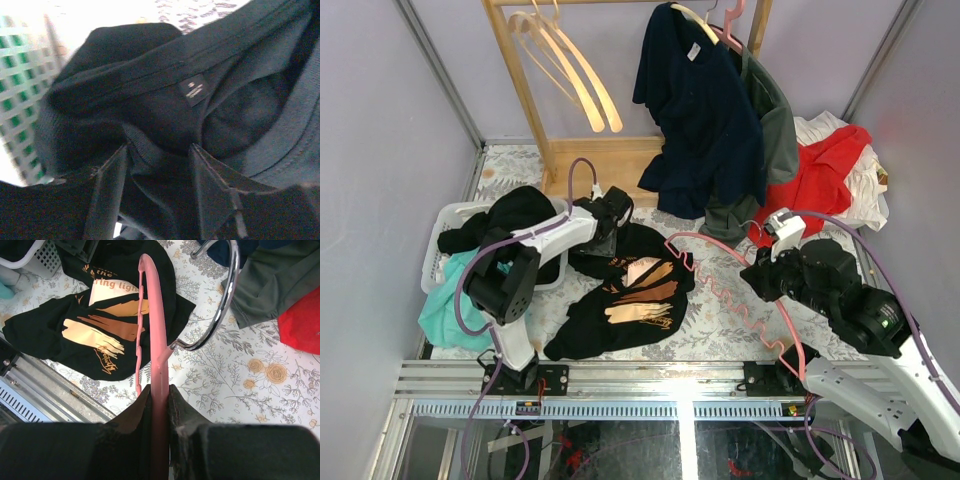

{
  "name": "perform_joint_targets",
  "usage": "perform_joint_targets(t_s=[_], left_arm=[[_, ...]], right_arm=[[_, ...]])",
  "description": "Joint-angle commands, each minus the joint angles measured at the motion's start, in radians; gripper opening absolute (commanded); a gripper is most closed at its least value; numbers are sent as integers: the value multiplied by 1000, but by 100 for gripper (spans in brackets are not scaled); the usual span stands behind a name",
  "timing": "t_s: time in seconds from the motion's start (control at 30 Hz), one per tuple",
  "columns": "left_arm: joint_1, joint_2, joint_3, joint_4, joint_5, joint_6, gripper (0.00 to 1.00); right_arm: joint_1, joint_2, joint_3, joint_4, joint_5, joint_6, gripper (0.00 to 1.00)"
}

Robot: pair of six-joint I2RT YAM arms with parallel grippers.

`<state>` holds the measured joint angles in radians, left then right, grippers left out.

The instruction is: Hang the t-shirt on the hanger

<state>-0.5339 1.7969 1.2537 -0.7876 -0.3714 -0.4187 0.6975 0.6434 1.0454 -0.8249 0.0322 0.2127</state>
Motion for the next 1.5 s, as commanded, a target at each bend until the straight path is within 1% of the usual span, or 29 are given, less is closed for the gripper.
perform_joint_targets(t_s=[0.0,0.07,0.17,0.2,0.33,0.43,0.5,0.6,0.7,0.73,0.8,0.93,1.0,1.03,1.07,1.17,1.33,1.37,1.47], left_arm=[[-8,8,-60,167,125,-25,48],[-21,-7,-83,205,149,-36,35],[-66,-36,-85,230,134,-42,2],[-84,-52,-82,241,124,-45,0],[-183,-136,-56,276,85,-35,0],[-284,-191,-12,296,62,13,0],[-335,-229,-1,291,73,17,0],[-398,-314,-26,272,101,-2,0],[-482,-415,-83,249,115,-36,0],[-515,-451,-108,237,93,-62,0],[-576,-528,-178,217,69,-125,0],[-715,-690,-335,192,23,-301,0],[-801,-730,-401,178,-15,-409,0],[-839,-734,-422,135,-53,-474,0],[-859,-734,-444,82,-101,-575,0],[-891,-740,-494,-32,-136,-754,0],[-974,-809,-605,-113,-198,-1023,1],[-984,-827,-617,-115,-214,-1048,2],[-998,-870,-625,-109,-253,-1064,15]], right_arm=[[1,17,24,66,-23,1,0],[2,22,30,64,-22,1,0],[1,25,45,52,-10,0,0],[1,24,51,46,-4,-1,0],[0,27,94,6,59,2,0],[1,30,124,-16,61,3,0],[2,40,142,-34,55,3,0],[1,46,172,-67,64,0,0],[1,55,193,-88,45,0,0],[2,59,199,-94,37,1,0],[0,65,208,-108,3,2,0],[1,64,227,-156,-91,5,0],[1,56,231,-178,-177,7,0],[1,54,231,-186,-226,11,0],[1,54,229,-193,-281,15,0],[1,60,215,-194,-385,27,0],[1,76,145,-120,-469,48,0],[0,80,124,-94,-477,57,0],[2,98,61,-23,-482,79,0]])
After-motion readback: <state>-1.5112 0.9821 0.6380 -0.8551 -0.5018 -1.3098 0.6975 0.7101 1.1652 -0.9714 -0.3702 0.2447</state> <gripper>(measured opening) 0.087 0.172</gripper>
